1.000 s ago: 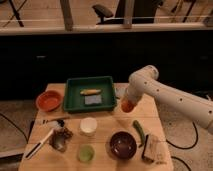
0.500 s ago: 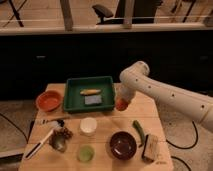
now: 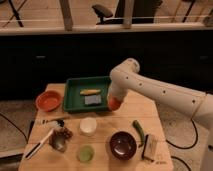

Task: Place apple in paper cup

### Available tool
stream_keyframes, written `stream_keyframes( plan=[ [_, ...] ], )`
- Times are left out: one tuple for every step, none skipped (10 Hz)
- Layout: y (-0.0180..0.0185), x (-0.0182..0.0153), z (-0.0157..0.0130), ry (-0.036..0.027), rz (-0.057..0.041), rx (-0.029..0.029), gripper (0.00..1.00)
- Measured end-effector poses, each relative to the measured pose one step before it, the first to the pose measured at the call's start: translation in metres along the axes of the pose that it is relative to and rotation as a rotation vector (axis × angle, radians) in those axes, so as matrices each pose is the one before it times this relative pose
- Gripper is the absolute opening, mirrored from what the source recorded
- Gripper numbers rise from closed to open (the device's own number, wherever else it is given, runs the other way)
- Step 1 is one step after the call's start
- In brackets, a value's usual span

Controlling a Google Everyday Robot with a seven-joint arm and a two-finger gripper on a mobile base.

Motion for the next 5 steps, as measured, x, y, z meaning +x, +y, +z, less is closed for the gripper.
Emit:
stream_keyframes(
  plan=[
    [-0.00865,-0.00455,0.00018,-0.00638,-0.0186,0.00683,0.0],
    [-0.00803,-0.00254,0.00073,-0.00265,-0.01439,0.00347,0.0],
    [-0.00749,-0.00374,0.00051,-0.00685,-0.01179,0.00592,0.0],
    [-0.00465,-0.00076,-0.00072,0.00082,-0.01428,0.00047,0.0],
    [-0.01027,-0.00245,-0.00024,-0.00349,-0.01842,0.00455,0.0]
  ],
)
